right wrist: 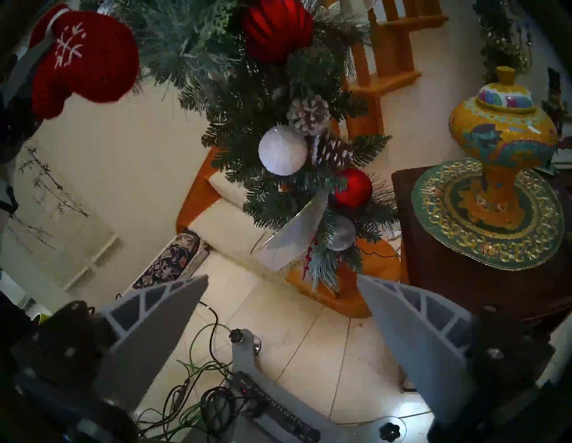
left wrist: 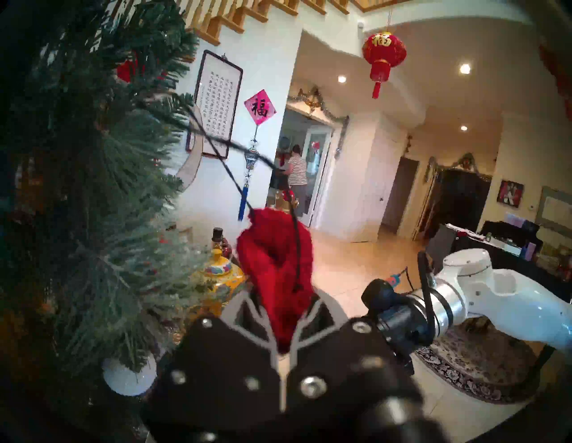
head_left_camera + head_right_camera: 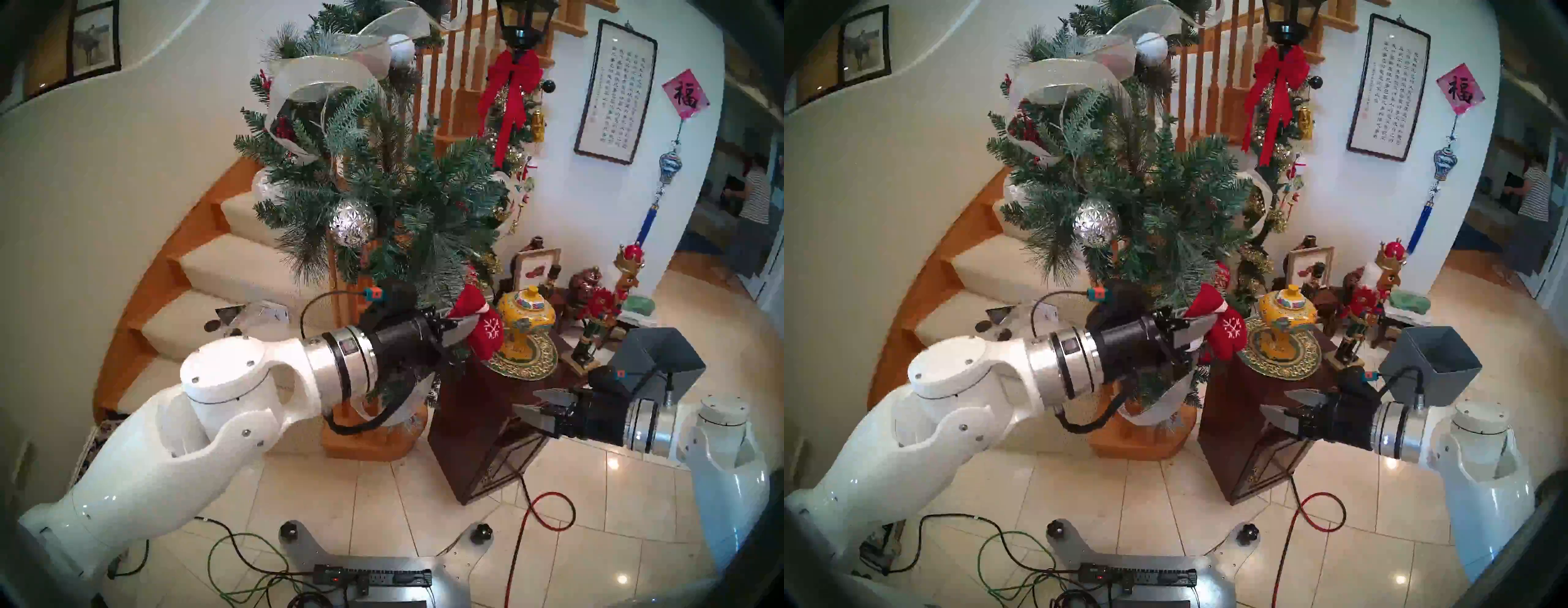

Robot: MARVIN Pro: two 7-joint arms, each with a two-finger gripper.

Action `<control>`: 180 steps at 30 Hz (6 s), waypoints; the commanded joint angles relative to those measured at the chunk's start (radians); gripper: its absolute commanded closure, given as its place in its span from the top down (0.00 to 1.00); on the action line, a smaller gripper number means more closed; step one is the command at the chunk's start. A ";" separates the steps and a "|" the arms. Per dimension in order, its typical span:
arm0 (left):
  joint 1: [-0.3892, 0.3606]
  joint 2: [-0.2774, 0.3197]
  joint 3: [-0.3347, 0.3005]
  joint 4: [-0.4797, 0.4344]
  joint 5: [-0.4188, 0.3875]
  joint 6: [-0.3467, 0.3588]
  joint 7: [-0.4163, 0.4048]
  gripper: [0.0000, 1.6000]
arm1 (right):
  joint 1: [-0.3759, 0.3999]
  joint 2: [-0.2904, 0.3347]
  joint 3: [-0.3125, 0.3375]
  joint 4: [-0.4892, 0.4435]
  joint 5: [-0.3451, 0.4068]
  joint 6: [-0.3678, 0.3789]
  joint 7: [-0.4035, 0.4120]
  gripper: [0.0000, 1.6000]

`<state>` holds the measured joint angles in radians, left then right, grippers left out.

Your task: Hang the ornament onto the Christmas-tree-style decoration

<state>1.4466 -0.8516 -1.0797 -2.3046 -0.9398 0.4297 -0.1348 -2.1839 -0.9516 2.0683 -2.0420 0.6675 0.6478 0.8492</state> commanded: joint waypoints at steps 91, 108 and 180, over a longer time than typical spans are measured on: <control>-0.160 -0.070 -0.134 0.081 -0.180 0.209 -0.026 0.00 | 0.004 0.001 0.006 -0.005 0.009 -0.005 0.000 1.00; -0.171 -0.089 -0.150 0.088 -0.239 0.289 0.031 0.00 | 0.004 0.001 0.006 -0.005 0.009 -0.005 0.000 1.00; 0.011 0.019 -0.334 0.062 -0.315 0.234 -0.283 0.00 | 0.004 0.002 0.006 -0.005 0.010 -0.006 0.000 1.00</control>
<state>1.4173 -0.8566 -1.3797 -2.2108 -1.2490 0.6797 -0.3869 -2.1831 -0.9508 2.0688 -2.0425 0.6764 0.6430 0.8490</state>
